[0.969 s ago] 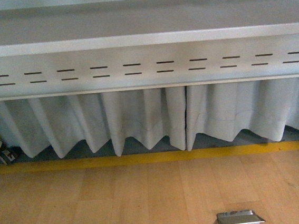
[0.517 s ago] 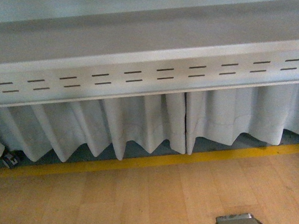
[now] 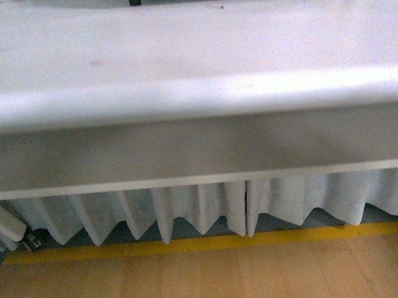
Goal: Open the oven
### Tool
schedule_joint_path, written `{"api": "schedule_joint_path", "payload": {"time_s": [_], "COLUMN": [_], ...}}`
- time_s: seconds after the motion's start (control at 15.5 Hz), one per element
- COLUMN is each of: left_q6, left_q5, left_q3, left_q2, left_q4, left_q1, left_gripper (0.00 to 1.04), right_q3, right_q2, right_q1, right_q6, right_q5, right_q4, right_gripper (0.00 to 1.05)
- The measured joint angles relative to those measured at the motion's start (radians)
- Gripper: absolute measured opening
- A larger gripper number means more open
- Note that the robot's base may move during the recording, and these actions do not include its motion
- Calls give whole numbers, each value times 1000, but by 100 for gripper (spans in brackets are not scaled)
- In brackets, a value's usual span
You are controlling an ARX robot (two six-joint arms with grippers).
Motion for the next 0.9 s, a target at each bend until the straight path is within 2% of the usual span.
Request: {"api": "schedule_joint_path", "payload": {"time_s": [0.9], "left_q6": [0], "left_q5": [0], "left_q3": [0], "left_q2": [0], "left_q4": [3], "left_q1": [0], "left_gripper": [98], "right_q3": [0], "right_q2": [0], "right_q1": [0], "right_q6": [0], "right_q5": [0], "right_q4": [3], "right_gripper": [98]}}
